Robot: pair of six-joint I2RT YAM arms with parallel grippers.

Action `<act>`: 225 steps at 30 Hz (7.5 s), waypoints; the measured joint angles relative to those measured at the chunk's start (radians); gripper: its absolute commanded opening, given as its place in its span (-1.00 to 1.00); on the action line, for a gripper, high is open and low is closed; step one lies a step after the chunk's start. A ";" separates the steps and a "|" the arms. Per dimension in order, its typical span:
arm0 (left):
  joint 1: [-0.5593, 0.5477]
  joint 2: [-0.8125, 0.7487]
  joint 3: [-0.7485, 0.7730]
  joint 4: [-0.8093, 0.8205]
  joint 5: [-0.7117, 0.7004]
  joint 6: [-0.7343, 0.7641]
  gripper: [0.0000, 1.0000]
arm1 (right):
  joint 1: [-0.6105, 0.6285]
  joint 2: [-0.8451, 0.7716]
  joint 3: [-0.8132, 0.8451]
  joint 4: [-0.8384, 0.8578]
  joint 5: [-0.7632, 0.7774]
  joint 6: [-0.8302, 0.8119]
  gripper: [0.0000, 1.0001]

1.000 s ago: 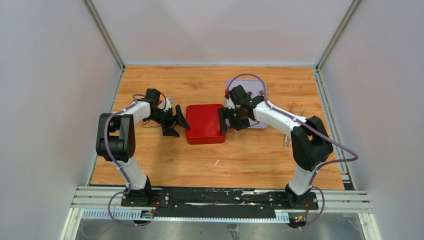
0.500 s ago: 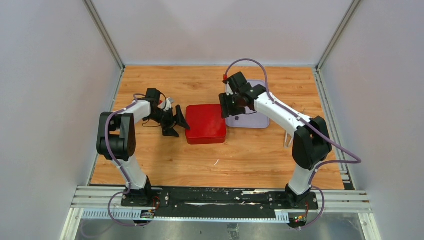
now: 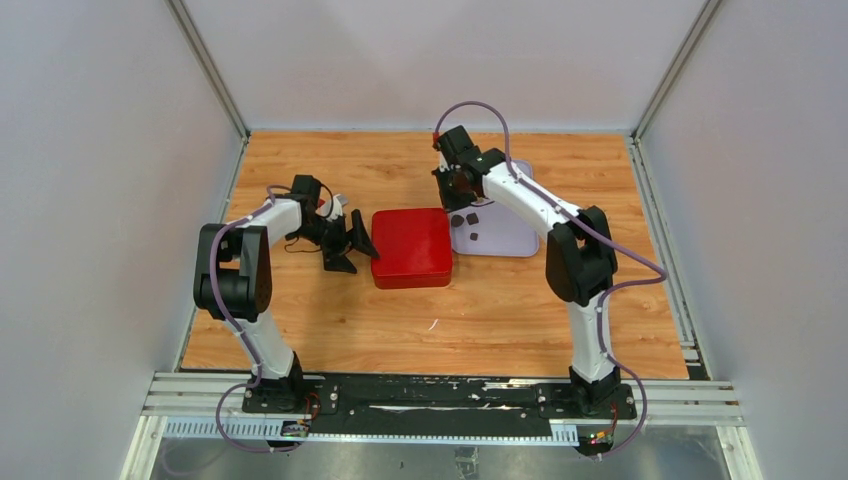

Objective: Pack the chocolate

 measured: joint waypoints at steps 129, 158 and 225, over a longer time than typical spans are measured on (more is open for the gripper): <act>-0.021 0.019 -0.006 -0.068 0.006 0.048 0.64 | 0.052 -0.351 -0.603 0.271 -0.438 -0.048 -1.00; -0.020 0.006 -0.021 -0.070 0.005 0.053 0.64 | 0.109 -0.380 -0.583 0.145 -0.132 0.035 -1.00; -0.034 -0.128 0.211 -0.092 -0.200 -0.014 0.46 | 0.085 0.019 0.071 0.014 0.069 -0.027 -1.00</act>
